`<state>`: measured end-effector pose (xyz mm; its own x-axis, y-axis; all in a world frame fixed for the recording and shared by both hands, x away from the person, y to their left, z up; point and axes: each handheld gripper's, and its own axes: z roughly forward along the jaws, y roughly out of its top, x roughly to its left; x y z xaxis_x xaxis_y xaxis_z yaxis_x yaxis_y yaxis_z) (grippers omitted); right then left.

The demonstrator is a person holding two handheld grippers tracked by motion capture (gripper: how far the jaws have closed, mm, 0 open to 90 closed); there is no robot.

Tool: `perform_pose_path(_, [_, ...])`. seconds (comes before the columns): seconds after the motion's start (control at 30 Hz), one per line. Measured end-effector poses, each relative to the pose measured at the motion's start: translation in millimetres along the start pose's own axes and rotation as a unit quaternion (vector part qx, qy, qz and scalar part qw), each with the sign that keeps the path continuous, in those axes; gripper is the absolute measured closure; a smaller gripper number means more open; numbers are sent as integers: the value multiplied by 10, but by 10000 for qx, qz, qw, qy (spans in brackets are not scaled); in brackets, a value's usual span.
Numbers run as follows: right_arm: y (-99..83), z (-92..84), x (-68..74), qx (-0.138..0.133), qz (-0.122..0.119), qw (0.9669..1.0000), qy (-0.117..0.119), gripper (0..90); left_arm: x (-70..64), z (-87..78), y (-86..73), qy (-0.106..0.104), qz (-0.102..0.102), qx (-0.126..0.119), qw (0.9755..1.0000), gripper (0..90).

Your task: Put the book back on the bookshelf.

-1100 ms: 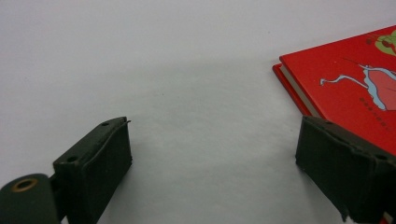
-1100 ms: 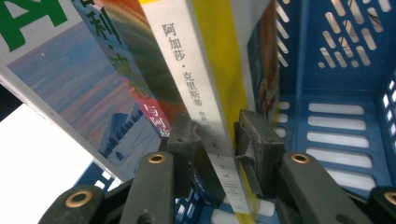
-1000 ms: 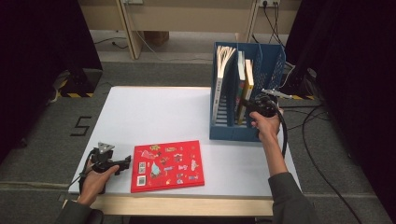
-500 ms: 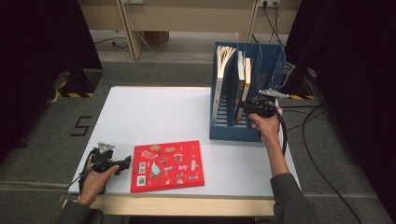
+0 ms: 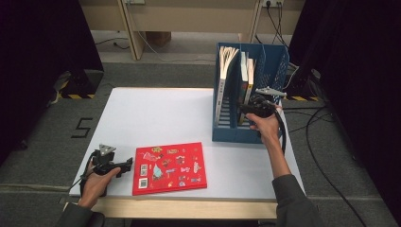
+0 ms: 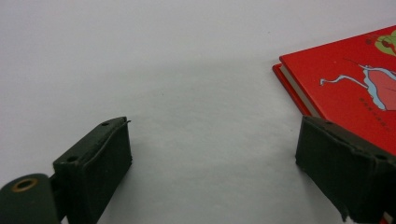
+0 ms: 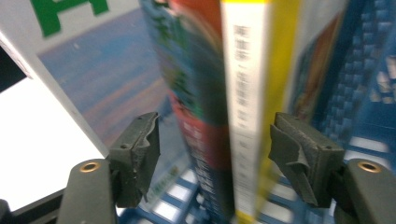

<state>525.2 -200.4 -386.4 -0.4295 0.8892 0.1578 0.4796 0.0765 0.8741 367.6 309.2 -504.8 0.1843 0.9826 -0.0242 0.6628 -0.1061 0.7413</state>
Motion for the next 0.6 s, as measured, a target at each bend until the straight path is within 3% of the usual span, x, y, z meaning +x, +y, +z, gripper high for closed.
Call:
perform_pose_path(0.07, [17,50,55,30,-99,9999,-75,321,0,0,0,1,2,-2,10000,93])
perform_pose_path(0.23, [58,160,88,109,-74,9996,-252,295,0,0,0,2,4,-1,10000,93])
perform_pose_path(0.3, [57,188,59,73,101,9996,-244,304,0,0,0,1,2,0,10000,93])
perform_pose_path(0.5, [30,81,77,139,89,9996,-212,312,5,-3,1,-14,12,23,10000,93])
perform_pose_path(0.6, [9,-93,158,158,-302,9992,-231,309,3,-3,0,-3,16,15,10000,93])
